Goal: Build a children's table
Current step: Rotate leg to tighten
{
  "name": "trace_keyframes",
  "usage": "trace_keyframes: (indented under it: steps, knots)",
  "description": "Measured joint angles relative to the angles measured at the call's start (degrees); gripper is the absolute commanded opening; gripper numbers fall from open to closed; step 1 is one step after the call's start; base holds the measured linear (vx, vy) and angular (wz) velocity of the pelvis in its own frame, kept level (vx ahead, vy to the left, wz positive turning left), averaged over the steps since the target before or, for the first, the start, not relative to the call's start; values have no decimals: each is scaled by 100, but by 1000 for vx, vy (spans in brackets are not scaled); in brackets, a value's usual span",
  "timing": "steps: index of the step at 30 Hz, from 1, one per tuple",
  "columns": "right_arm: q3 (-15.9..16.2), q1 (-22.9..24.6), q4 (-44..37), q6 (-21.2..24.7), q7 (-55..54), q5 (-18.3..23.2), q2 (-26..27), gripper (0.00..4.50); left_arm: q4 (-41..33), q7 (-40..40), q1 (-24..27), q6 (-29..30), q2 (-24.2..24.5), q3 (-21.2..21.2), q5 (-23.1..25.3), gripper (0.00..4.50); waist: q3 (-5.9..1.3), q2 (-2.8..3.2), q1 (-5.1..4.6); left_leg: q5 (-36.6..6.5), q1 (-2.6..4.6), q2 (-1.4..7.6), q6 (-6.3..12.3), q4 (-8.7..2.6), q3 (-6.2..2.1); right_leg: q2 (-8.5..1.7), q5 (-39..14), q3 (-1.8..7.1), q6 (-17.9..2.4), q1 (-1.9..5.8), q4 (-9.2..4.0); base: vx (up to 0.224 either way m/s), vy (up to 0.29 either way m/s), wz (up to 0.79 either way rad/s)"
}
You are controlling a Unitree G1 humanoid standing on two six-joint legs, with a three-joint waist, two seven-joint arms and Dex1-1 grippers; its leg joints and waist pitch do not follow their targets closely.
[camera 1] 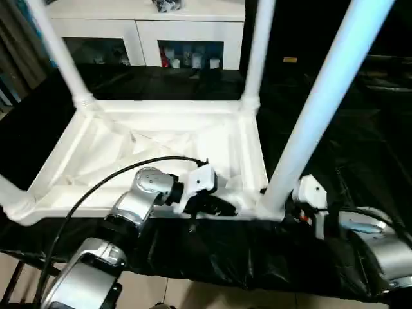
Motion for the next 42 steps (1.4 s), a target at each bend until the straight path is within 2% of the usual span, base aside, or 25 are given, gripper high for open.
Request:
trace_keyframes:
  steps: [2, 4, 9, 11, 12, 20, 24, 27, 28, 30, 39, 42]
  knots:
    - [27, -29, -7, 25, 98, 2, -32, 374, -3, -67, -7, -29, 28, -17, 0, 0, -1, 1, 2, 0, -1, 0, 0, 0, 0, 0, 0, -1, 0, -1, 0, 0, 0, 0]
    - [54, -68, -7, 60, 175, 3, -77, 374, -3, -160, -21, -55, 60, -43, -2, 0, -1, 1, 7, 3, -1, 1, 5, 1, 0, 0, 0, -1, 0, -1, 1, 0, 0, 0]
    - [98, -134, -7, 172, 341, 25, -106, 318, -3, -338, -42, -67, 122, -71, -5, 0, -2, -1, 36, 7, -2, 2, 12, 3, 0, 0, 0, -3, 0, -1, 2, 0, 0, 0]
    - [140, -160, -8, 196, 391, 56, -129, 318, -3, -390, -44, -80, 137, -80, -7, 0, -2, -1, 49, 7, -1, 2, 12, 4, 0, 0, 0, -3, 0, -1, 3, 0, 0, 0]
    - [157, -172, -7, 220, 418, 64, -129, 292, -3, -414, -44, -83, 147, -82, -8, 0, -2, -1, 56, 7, -1, 2, 12, 5, 0, 0, 0, -3, 0, -1, 5, 0, 0, 0]
    - [157, -171, -8, 294, 452, 125, -110, 269, -3, -451, -46, -77, 163, -90, -11, 0, -3, -3, 74, 15, -1, 3, 25, 7, 0, 0, 0, -3, 0, 0, 7, 0, 0, 0]
    - [30, -69, -31, 411, 303, 181, 73, 268, -3, -383, -46, -1, 154, -79, -9, 0, -5, -5, 71, 13, 3, 4, 21, 11, 0, 1, 1, -2, 0, 4, 14, 0, 0, 0]
    - [-92, 10, 17, 416, -242, 120, 369, 267, -3, -39, -46, 202, 71, -26, 36, 0, 0, -15, 58, 1, 33, 5, -1, 12, -1, 1, 2, -2, -2, 44, 15, 0, 0, 0]
    - [-161, 11, 81, 400, -520, 80, 530, 267, -3, 140, -53, 273, 45, 24, 70, 0, 2, -17, 41, 1, 69, 4, -3, 14, -1, 1, 0, -1, 0, 52, 15, 0, 0, 0]
    - [-282, 2, 209, 356, -1105, -14, 856, 267, -1, 482, -56, 414, -20, 98, 146, 0, 3, -19, -26, 1, 91, -2, -3, 12, -1, -2, -18, 3, 30, 64, 1, 0, 0, 0]
    - [-838, -399, 878, 314, -3567, -505, 2157, 267, 399, 2025, -304, 848, -708, 273, 393, 0, -2, -32, -240, 1, 97, -16, -3, 19, -5, -7, -20, 9, 34, 64, -48, 0, 0, 0]
    - [-842, -455, 914, 349, -3792, -555, 2264, 267, 427, 2125, -325, 887, -728, 275, 395, 0, -5, -33, -250, 1, 97, -16, -3, 19, -8, -6, -20, 8, 34, 64, -51, 0, 0, 0]
